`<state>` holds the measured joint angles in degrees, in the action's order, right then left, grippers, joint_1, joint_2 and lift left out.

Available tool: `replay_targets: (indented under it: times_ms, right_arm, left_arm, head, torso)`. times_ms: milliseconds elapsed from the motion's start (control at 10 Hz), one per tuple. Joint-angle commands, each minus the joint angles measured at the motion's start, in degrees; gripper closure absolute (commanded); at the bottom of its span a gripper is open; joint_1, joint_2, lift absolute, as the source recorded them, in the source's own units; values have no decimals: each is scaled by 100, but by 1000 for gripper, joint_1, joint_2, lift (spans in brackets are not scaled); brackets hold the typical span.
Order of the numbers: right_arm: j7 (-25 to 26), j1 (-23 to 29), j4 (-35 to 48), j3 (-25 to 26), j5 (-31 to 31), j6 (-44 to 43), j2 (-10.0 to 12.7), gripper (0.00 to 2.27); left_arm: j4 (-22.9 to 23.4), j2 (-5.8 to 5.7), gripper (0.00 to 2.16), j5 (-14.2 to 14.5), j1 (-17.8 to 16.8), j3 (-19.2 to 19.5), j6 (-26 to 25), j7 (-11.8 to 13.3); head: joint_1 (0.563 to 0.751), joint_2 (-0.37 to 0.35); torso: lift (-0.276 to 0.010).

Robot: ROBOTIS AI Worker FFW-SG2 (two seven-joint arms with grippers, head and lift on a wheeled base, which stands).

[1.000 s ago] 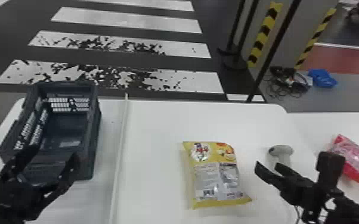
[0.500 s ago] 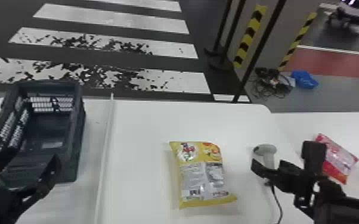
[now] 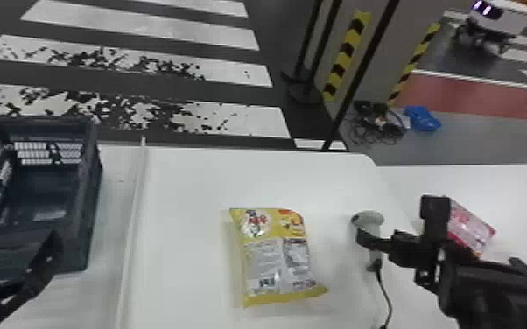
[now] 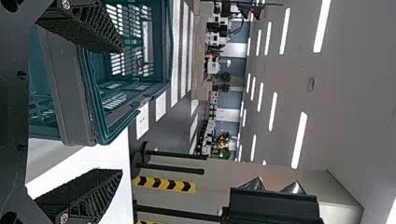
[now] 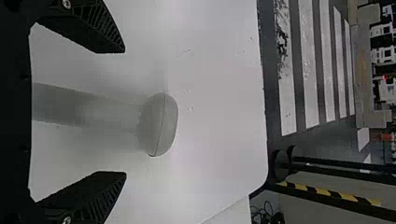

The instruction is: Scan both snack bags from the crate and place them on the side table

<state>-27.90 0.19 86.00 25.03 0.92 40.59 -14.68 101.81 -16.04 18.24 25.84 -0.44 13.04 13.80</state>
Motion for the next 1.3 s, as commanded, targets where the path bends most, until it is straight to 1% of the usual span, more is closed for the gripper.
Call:
replay_targets:
  times_ms: [0, 200, 300, 400, 500, 700, 800, 900, 1000, 1200]
  right_arm:
    - [-58, -230, -435, -24, -4, 103, -158, 53]
    - [-172, -423, -804, -51, 4, 156, -298, 93]
    - [-181, -458, -909, -42, 4, 174, -360, 238]
    - [-233, -529, -1032, -51, 13, 191, -395, 481]
    - [-312, -555, -1085, -51, 57, 279, -421, 812]
    - [-365, -599, -1129, -86, 57, 385, -448, 1804]
    - [-356, -599, -1129, -112, 57, 455, -448, 2135]
    - [-356, -564, -1067, -112, 48, 455, -439, 2219]
    - [-348, -450, -813, -86, 48, 508, -430, 2250]
    - [-330, -63, 75, -68, 57, 1070, -351, 2250]
  left_arm:
    - [-12, 13, 80, -14, 0, 0, 0, 0]
    - [-48, 22, 80, -14, -44, -27, 0, 0]
    - [-48, 22, 80, -14, -70, -53, 0, 0]
    - [-48, 4, 80, -14, -79, -53, 0, 0]
    - [-48, -4, 80, 4, -88, -62, 0, 0]
    - [-48, -13, 80, 4, -88, -62, 0, 0]
    - [-48, -13, 80, 4, -88, -62, 0, 0]
    - [-48, -13, 80, 4, -88, -62, 0, 0]
    - [-48, -13, 80, 4, -88, -62, 0, 0]
    - [-48, -13, 80, 12, -88, -62, 0, 0]
  head:
    - [695, -285]
    - [695, -297]
    - [695, -302]
    - [695, -307]
    - [695, -316]
    - [695, -319]
    - [695, -320]
    - [695, -318]
    - [695, -317]
    - [695, -317]
  torso:
    - [-95]
    - [-95]
    - [-95]
    - [-95]
    - [-95]
    - [-95]
    - [-95]
    - [-95]
    - [-95]
    - [-95]
